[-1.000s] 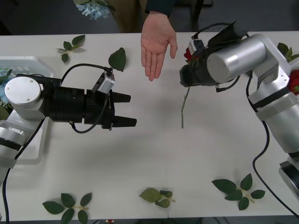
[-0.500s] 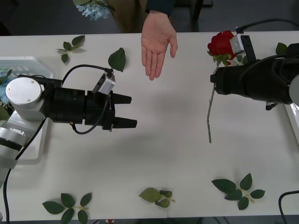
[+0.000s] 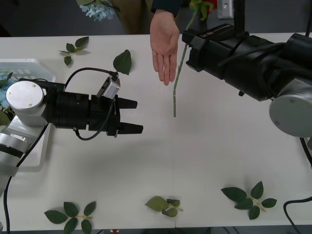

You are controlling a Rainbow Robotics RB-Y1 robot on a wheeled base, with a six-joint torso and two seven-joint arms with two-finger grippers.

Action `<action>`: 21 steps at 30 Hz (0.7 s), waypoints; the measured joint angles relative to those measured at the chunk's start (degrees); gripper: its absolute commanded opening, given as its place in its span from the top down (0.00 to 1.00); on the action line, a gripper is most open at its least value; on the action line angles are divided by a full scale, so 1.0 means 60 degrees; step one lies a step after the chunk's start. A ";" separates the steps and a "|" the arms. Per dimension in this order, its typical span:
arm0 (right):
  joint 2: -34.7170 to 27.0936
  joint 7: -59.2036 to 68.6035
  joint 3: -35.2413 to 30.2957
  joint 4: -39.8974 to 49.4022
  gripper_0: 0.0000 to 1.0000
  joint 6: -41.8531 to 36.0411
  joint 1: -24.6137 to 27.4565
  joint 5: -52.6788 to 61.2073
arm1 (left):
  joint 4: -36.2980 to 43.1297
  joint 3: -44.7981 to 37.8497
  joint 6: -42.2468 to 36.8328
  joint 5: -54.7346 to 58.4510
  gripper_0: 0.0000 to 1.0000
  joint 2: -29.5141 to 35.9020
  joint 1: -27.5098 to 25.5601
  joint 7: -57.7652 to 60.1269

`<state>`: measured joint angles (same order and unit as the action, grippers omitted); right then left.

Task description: Place the red flowers into the right box and the blue flowers into the left box. If a person shows an open palm, hand one flower to the person first, then continue sorting.

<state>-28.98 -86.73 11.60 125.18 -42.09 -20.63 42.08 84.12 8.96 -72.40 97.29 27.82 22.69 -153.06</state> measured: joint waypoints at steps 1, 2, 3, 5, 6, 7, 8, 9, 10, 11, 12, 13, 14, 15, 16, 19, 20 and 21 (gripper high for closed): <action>0.0000 0.0000 0.0178 -0.0001 1.00 0.0200 -0.0032 -0.0359 | -0.0001 0.0000 0.0000 0.0000 0.00 0.0000 0.0000 0.0000; 0.0000 0.0000 0.0371 -0.0003 1.00 0.0367 -0.0058 -0.0736 | -0.0001 0.0000 0.0000 0.0000 0.00 -0.0001 0.0000 0.0000; 0.0002 0.0000 0.0530 -0.0010 1.00 0.0492 -0.0080 -0.1107 | -0.0001 0.0000 0.0000 0.0000 0.00 -0.0002 0.0000 0.0000; 0.0010 0.0000 0.0810 -0.0075 1.00 0.0725 -0.0136 -0.1905 | -0.0001 0.0000 0.0000 0.0000 0.00 -0.0004 0.0000 0.0000; 0.0029 0.0000 0.0935 -0.0161 1.00 0.0868 -0.0178 -0.2226 | -0.0002 0.0000 0.0000 0.0000 0.00 -0.0004 0.0000 0.0000; 0.0076 0.0000 0.1036 -0.0278 1.00 0.1018 -0.0225 -0.2433 | -0.0002 0.0000 0.0000 0.0000 0.00 -0.0004 0.0000 0.0000; 0.0140 0.0000 0.1109 -0.0425 1.00 0.1143 -0.0271 -0.2549 | -0.0002 0.0000 0.0000 0.0000 0.00 -0.0004 0.0000 0.0000; 0.0216 0.0000 0.1150 -0.0559 1.00 0.1198 -0.0309 -0.2593 | -0.0002 0.0000 0.0000 0.0000 0.00 -0.0004 0.0000 0.0000; 0.0312 0.0000 0.1166 -0.0682 1.00 0.1244 -0.0341 -0.2626 | -0.0002 0.0000 0.0000 0.0000 0.00 -0.0004 0.0000 0.0000; 0.0411 0.0000 0.1167 -0.0795 1.00 0.1281 -0.0360 -0.2662 | -0.0002 0.0001 0.0000 0.0000 0.00 -0.0005 0.0000 0.0000; 0.0494 0.0000 0.1167 -0.0865 1.00 0.1305 -0.0369 -0.2714 | -0.0003 0.0001 0.0000 0.0000 0.00 -0.0005 0.0000 0.0000; 0.0567 0.0000 0.1167 -0.0912 1.00 0.1313 -0.0374 -0.2787 | -0.0003 0.0001 0.0000 0.0001 0.00 -0.0005 0.0000 0.0000; 0.0621 0.0000 0.1167 -0.0940 1.00 0.1313 -0.0375 -0.2850 | -0.0003 0.0001 0.0000 0.0001 0.00 -0.0005 0.0000 0.0000; 0.0654 0.0001 0.1167 -0.0955 1.00 0.1313 -0.0376 -0.2877 | -0.0003 0.0001 0.0000 0.0001 0.00 -0.0005 0.0000 0.0000; 0.0662 0.0001 0.1167 -0.0959 1.00 0.1314 -0.0376 -0.2879 | -0.0003 0.0001 0.0000 0.0001 0.00 -0.0005 0.0000 0.0000; 0.0662 0.0001 0.1167 -0.0960 1.00 0.1314 -0.0377 -0.2879 | -0.0003 0.0001 0.0000 0.0001 0.00 -0.0005 0.0000 0.0000; 0.0662 0.0001 0.1167 -0.0960 1.00 0.1314 -0.0377 -0.2879 | -0.0003 0.0001 0.0000 0.0001 0.00 -0.0005 0.0000 0.0000; 0.0662 0.0001 0.1167 -0.0960 1.00 0.1314 -0.0377 -0.2880 | -0.0003 0.0001 0.0000 0.0001 0.00 -0.0005 0.0000 0.0000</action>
<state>-25.01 -86.73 18.60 119.42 -34.21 -22.89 24.80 84.11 8.96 -72.40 97.29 27.79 22.69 -153.06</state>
